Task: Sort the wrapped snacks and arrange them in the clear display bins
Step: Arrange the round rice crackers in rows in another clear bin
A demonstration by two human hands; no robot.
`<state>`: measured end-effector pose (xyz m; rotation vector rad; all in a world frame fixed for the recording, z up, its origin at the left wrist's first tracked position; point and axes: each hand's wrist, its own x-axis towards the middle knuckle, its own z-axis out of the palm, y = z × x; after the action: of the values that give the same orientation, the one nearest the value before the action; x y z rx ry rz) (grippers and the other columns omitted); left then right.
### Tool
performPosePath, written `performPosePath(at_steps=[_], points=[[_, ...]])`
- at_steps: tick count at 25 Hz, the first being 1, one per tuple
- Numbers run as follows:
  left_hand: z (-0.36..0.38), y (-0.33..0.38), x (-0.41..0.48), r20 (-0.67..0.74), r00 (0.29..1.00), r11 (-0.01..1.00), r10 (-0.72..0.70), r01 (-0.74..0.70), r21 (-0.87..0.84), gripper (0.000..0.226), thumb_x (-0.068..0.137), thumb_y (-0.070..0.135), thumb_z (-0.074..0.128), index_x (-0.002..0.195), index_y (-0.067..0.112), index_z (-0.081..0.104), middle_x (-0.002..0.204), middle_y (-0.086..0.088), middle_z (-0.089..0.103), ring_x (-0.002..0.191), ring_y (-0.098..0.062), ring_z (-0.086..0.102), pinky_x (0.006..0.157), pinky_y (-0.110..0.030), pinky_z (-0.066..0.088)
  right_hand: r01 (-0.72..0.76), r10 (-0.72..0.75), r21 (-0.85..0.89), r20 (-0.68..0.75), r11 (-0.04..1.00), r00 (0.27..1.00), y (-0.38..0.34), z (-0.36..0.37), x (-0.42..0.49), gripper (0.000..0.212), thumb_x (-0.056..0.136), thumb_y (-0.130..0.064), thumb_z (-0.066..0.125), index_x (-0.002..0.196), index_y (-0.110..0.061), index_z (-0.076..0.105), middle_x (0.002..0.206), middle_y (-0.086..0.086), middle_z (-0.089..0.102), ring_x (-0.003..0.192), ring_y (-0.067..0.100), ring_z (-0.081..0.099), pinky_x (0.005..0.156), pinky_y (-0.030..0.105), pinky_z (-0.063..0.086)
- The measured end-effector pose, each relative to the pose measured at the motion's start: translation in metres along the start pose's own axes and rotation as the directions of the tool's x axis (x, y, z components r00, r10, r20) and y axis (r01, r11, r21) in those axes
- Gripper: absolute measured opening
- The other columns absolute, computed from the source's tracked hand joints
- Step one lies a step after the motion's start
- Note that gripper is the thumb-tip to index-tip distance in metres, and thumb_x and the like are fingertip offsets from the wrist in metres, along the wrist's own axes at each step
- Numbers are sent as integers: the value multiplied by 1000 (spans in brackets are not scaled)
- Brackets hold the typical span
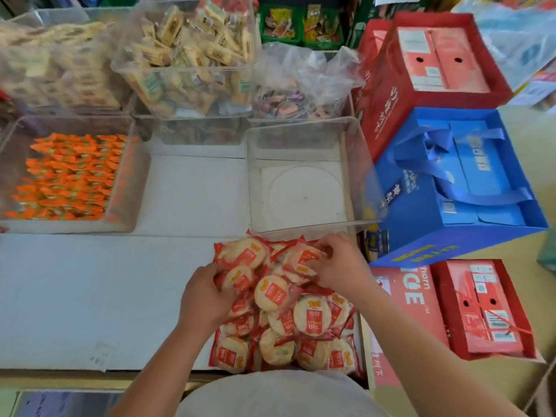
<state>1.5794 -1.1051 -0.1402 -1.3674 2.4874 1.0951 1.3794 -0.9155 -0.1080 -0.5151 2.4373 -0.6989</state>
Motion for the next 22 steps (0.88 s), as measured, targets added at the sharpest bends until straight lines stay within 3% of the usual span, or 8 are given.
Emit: performPosePath(at_steps=[3,6,8,12,15,19,22], points=[[-21,28,-8,-112,989,987,93,-106,-122,39,82,24,80,119,20,68,105,4,65,96,-17,65,78,-29,52,-48,78,321,-82,946,994,-15,-24,-23,27,85,-29,81,94,-20,57,91,0,66,84,20,66,73,37,55],[-35,67,-27,-74,991,913,110,-130,-386,23,85,27,81,105,31,72,92,13,73,85,0,68,71,-14,50,-88,178,647,-76,757,981,-28,-33,-47,33,86,-20,81,111,-26,60,102,0,73,89,18,74,81,42,64],[-37,86,-39,-25,990,865,136,-131,-485,18,87,35,80,104,33,74,88,16,76,82,2,71,72,-18,55,-113,196,764,-19,635,980,-34,-33,-60,43,83,-14,83,117,-32,63,104,-2,77,93,20,76,83,49,64],[-40,92,-56,7,987,829,159,-129,-544,16,91,42,74,101,31,74,83,12,77,73,-7,74,67,-27,60,-69,231,809,-84,584,969,-33,-32,-78,31,80,-6,82,104,-19,68,100,10,76,96,36,74,83,55,63],[-45,87,-65,35,993,790,110,-66,-609,19,92,45,71,100,28,73,86,5,76,64,-12,73,59,-36,63,-40,263,825,-134,564,955,-31,-30,-86,36,78,-7,85,104,-16,62,106,20,72,101,43,70,87,62,59],[-44,84,-78,163,975,736,148,2,-677,19,95,38,69,113,35,67,100,12,76,80,-16,76,64,-37,65,-29,237,835,-122,549,964,-34,-21,-95,48,80,-4,83,115,-33,68,114,11,71,103,34,72,87,57,61],[-39,84,-84,230,947,728,224,-5,-686,29,96,28,71,121,40,63,107,17,74,94,-6,74,75,-34,64,6,232,861,-144,509,962,-35,-19,-100,25,82,-9,83,102,-21,75,103,18,75,100,43,73,87,66,58]])
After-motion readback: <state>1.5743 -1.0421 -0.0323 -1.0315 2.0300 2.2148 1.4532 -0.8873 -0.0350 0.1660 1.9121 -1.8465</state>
